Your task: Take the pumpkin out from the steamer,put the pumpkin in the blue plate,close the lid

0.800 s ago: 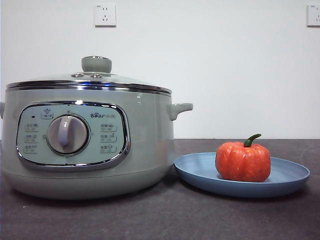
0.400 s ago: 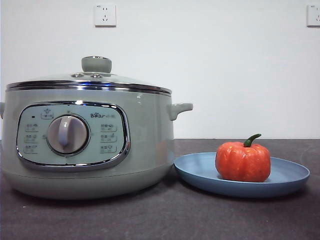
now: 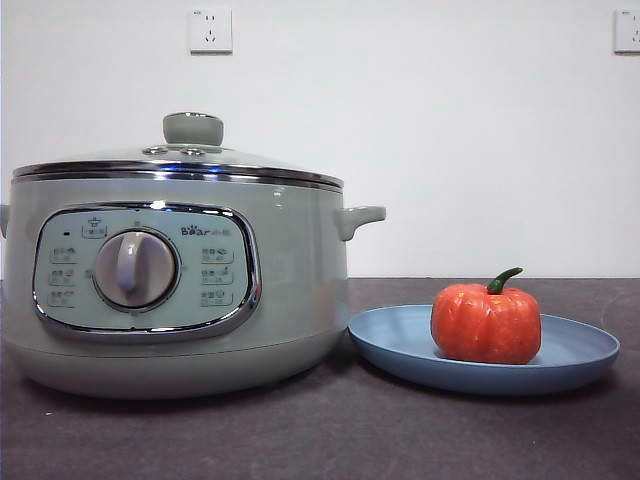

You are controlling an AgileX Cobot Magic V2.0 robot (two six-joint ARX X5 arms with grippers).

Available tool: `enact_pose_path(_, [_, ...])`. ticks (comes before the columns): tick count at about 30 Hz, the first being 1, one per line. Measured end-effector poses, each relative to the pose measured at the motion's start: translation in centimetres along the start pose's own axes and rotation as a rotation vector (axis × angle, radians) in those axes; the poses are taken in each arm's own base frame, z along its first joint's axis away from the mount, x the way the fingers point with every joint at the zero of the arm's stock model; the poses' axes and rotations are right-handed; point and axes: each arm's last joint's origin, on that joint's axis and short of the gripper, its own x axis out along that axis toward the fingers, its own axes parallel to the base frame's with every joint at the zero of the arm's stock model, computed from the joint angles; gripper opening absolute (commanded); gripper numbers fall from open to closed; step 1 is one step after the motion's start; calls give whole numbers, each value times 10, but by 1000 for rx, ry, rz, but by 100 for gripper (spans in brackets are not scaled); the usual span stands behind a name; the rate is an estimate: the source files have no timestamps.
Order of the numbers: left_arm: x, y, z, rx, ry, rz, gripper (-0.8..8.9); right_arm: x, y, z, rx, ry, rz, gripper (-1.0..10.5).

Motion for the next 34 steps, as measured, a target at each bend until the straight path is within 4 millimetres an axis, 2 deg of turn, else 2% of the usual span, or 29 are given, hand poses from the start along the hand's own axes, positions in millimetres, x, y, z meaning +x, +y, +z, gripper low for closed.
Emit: enact_pose_path(34, [0,0,0,0,0,0,-3,0,0,0,0,0,0,1])
